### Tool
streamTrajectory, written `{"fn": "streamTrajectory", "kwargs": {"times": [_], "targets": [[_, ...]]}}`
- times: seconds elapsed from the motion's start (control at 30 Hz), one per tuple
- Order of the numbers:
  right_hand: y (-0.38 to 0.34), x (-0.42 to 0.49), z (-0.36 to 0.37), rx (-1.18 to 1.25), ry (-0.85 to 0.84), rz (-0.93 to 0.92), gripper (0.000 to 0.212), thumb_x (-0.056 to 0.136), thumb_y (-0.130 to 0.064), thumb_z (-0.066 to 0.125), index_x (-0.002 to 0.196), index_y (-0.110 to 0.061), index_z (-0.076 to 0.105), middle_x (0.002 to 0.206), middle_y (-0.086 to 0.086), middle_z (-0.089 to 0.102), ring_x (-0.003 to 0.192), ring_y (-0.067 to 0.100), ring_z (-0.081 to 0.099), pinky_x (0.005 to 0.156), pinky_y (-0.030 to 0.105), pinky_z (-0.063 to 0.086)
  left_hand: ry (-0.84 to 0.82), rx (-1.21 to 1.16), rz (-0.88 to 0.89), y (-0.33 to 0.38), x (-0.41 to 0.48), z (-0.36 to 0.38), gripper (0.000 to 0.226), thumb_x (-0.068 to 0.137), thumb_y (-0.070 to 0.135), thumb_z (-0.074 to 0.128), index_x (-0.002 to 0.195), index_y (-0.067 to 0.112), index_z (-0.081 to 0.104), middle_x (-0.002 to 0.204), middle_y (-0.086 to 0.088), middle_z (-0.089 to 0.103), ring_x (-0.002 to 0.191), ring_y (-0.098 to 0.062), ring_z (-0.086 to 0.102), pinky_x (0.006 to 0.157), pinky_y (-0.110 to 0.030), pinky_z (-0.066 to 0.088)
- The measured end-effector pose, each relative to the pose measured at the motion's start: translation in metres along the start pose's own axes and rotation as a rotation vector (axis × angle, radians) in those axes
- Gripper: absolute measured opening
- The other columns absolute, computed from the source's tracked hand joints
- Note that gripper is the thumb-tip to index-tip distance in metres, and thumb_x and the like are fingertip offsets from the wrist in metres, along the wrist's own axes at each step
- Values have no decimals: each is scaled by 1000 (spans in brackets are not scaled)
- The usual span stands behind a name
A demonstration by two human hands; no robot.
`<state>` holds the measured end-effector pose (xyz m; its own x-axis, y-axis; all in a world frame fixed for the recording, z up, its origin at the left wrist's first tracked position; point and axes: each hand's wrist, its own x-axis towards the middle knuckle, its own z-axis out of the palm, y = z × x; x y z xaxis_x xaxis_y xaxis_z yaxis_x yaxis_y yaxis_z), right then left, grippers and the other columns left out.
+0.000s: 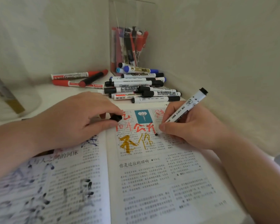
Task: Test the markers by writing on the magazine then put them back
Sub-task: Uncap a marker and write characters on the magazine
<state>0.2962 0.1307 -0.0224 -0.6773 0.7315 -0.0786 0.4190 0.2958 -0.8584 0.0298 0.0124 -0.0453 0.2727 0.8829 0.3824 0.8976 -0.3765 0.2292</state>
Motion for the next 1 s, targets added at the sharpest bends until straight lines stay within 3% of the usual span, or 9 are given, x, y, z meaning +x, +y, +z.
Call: {"fn": "streamTrajectory", "kwargs": {"times": [0.17, 0.27, 0.4, 0.53, 0.73, 0.87, 1.0], "targets": [[-1, -4, -3, 104, -65, -25, 17, 84, -6, 78, 73, -11, 67, 57, 1, 61, 46, 11, 53, 45, 22, 42, 38, -3, -8, 0, -2, -1, 35, 92, 62, 48, 113, 40, 66, 103, 51, 47, 101, 23, 46, 88, -3, 34], [-2, -4, -2, 43, -82, -34, 18, 86, -5, 77, 74, -10, 65, 54, -8, 63, 46, 3, 56, 45, 15, 42, 52, -13, -27, 0, -1, -1, 34, 90, 63, 50, 107, 39, 67, 104, 39, 54, 100, 11, 52, 83, -7, 38], [1, -2, -5, -9, -32, -33, 22, 85, -6, 78, 68, -13, 65, 54, -6, 60, 47, 8, 53, 49, 24, 42, 71, -27, -32, 0, 0, -1, 31, 91, 60, 55, 101, 34, 69, 95, 25, 56, 90, -4, 56, 80, -15, 41], [3, -4, -7, 65, -144, -3, 16, 85, 2, 75, 76, 4, 62, 56, 7, 63, 42, 14, 52, 42, 21, 40, 73, -21, -39, 0, -1, -1, 31, 90, 59, 56, 99, 33, 70, 92, 23, 56, 87, -6, 56, 78, -13, 40], [2, -2, -6, -31, -78, -54, 27, 85, 6, 72, 66, -5, 57, 48, -11, 56, 43, 1, 52, 45, 13, 39, 89, -31, -44, 0, -1, 0, 28, 89, 57, 57, 98, 33, 69, 91, 22, 57, 85, -6, 56, 76, -15, 41], [10, 3, -10, 47, 105, -59, 26, 83, -4, 78, 70, -2, 56, 52, -3, 51, 45, 7, 46, 45, 18, 36, 85, -31, -49, -1, -2, 1, 27, 88, 56, 56, 99, 35, 67, 93, 24, 55, 86, -4, 56, 77, -14, 41], [11, 4, -6, -6, 92, -43, 22, 78, -21, 84, 74, -12, 64, 66, 12, 64, 62, 18, 58, 60, 34, 45, 83, -41, -47, -1, -3, 2, 27, 86, 57, 57, 101, 36, 66, 96, 28, 55, 86, -2, 55, 77, -11, 39]]}}
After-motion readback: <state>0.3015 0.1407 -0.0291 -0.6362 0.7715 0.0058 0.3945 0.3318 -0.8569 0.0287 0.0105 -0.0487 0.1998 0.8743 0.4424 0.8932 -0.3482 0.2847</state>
